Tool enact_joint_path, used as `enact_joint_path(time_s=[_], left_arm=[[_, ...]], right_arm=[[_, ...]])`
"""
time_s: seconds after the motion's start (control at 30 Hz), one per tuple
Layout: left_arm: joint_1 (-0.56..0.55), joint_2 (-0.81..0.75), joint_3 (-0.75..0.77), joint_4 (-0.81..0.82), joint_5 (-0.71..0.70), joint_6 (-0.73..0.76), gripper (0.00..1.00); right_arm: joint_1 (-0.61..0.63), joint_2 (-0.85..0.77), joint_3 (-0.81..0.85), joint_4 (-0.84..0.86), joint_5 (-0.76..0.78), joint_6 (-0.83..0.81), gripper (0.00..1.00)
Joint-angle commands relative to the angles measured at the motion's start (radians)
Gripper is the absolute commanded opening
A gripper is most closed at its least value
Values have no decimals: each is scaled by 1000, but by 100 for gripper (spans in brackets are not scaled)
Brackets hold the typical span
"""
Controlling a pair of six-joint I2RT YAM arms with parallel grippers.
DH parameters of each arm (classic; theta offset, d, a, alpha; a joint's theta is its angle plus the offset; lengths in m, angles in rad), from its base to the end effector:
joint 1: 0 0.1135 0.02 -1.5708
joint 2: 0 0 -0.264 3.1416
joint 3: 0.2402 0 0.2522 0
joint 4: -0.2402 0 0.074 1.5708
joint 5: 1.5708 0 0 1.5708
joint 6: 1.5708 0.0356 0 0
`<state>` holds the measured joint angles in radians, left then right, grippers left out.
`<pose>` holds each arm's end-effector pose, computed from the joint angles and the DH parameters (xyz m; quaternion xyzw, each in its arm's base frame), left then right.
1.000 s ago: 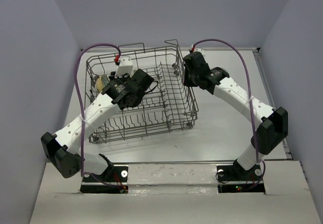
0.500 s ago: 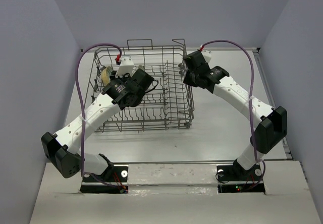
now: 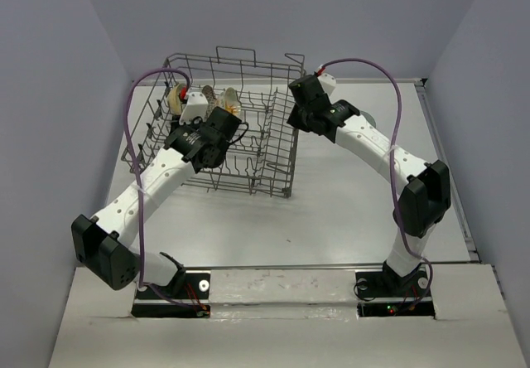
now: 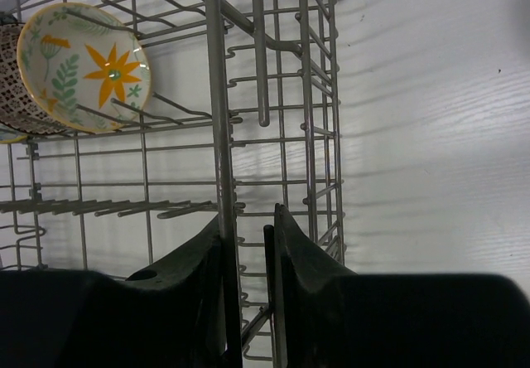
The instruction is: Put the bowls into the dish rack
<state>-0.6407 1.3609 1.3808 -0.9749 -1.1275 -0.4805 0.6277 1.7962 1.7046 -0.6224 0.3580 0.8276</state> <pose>0.2279 -0.1298 0.3637 -0.0970 0.8159 0.2951 0.4877 0.3388 0.2304 0.3379 0.1629 0.8832 0.1509 0.4130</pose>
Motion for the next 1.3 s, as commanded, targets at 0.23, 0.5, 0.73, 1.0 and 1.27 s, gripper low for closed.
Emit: enact_joint_path(time_s=[0.23, 0.5, 0.73, 1.0, 1.27], left_arm=[[113, 4, 12, 166, -77, 148, 0], [150, 58, 66, 241, -144, 258, 0], [197, 60, 57, 424, -183, 442, 0], [239, 64, -11, 642, -210, 681, 0], [286, 86, -54, 867, -135, 919, 0]], right_arm=[[-6, -11, 15, 92, -56, -31, 31], [-6, -83, -30, 69, -59, -136, 59], [-6, -106, 6, 15, -53, -206, 67], [-6, -172, 20, 13, -86, -223, 68], [-6, -273, 9, 35, -114, -239, 68]])
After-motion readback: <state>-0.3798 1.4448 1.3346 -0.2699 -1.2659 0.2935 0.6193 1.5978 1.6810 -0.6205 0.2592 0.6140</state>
